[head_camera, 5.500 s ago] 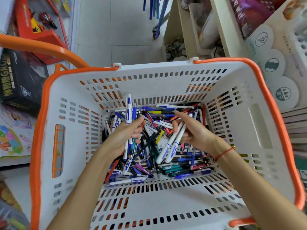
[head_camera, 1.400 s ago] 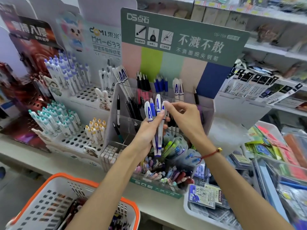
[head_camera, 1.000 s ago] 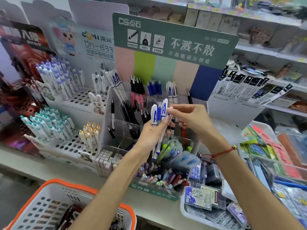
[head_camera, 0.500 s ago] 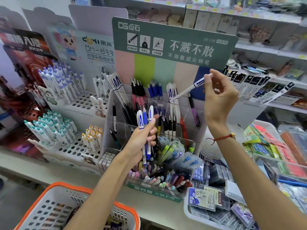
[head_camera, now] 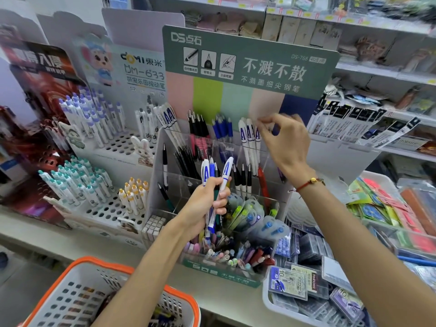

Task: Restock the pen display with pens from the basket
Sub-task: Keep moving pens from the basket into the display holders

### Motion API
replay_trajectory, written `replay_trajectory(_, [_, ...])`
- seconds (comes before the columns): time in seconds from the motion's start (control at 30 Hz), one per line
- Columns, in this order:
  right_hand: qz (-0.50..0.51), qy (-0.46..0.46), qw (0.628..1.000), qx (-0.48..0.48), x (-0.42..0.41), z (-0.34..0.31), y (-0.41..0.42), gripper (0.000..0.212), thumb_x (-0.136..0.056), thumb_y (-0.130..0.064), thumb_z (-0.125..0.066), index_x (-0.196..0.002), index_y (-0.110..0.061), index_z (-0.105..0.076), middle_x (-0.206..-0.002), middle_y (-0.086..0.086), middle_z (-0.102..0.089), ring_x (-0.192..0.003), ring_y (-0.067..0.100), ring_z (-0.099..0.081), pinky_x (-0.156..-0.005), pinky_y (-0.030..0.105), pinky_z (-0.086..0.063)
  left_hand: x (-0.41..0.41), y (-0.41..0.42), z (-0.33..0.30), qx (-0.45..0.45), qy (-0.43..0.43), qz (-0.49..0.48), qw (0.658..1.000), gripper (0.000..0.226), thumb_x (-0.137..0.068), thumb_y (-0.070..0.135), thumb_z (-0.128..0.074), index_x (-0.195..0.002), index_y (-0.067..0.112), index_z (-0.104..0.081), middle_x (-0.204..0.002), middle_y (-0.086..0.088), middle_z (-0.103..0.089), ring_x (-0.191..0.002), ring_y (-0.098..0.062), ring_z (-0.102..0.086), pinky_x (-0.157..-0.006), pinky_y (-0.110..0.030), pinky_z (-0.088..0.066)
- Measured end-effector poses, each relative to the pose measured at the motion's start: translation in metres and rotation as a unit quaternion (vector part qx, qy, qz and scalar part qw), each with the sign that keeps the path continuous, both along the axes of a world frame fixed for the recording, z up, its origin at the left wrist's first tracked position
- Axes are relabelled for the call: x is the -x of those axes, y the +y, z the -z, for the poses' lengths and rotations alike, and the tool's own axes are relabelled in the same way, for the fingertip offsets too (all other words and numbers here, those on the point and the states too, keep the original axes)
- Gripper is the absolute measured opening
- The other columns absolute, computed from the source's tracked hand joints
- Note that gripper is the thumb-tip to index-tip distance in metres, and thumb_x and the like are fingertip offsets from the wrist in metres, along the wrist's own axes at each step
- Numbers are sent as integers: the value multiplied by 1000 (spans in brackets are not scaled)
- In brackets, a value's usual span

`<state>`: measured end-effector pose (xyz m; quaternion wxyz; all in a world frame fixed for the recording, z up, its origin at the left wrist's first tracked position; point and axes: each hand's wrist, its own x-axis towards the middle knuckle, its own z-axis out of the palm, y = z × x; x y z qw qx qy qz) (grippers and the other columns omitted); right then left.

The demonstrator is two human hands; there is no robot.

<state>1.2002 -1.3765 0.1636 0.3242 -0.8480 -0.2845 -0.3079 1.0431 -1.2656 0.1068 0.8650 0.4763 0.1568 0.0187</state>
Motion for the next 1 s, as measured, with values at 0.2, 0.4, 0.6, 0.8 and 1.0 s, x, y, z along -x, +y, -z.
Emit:
replay_trajectory(0.2, [-79,126,989,-5,33,-5,0,36,-88,-52,-61,-100,-18,-69,-83,-7,-64,-69,7,-57,-61,24,-49,-4,-2,-5,16,-46,-9,999,30,-104,25,-39,-128,12,-53,-65,8,-50,-49,-3,-39,-44,-15,-35])
replay_trajectory(0.4, [-155,363,915,-86,50,0,-3,24,-94,-35,-61,-79,-22,-74,-74,-1,-70,-59,-4,-56,-57,8,-44,-7,-5,-12,-56,-26,-17,998,24,-99,32,-49,-115,21,-63,-90,2,-73,-68,-7,-68,-49,-15,-47])
replay_trajectory(0.6, [-54,101,927,-358,19,-21,-21,17,-101,-26,-51,-94,-18,-64,-77,-7,-65,-67,8,-65,-66,31,-58,0,7,-5,-54,-2,-24,998,31,-102,33,-43,-128,24,-58,-67,7,-58,-48,-2,-45,-45,-15,-40])
replay_trajectory(0.8, [-73,-72,985,-142,0,-7,-9,30,-96,-23,-60,-119,-4,-60,-87,-1,-71,-64,11,-64,-59,16,-52,-2,9,-3,7,11,33,999,30,-104,27,-40,-126,20,-60,-58,7,-29,-40,-2,-22,-39,-15,-19])
replay_trajectory(1.0, [-112,-123,985,53,-11,22,0,27,-95,-37,-56,-114,-18,-55,-82,-1,-74,-65,18,-68,-47,24,-46,4,12,-3,111,2,81,991,18,-82,21,-40,-80,9,-53,-62,2,-29,-38,-5,-21,-38,-19,-14])
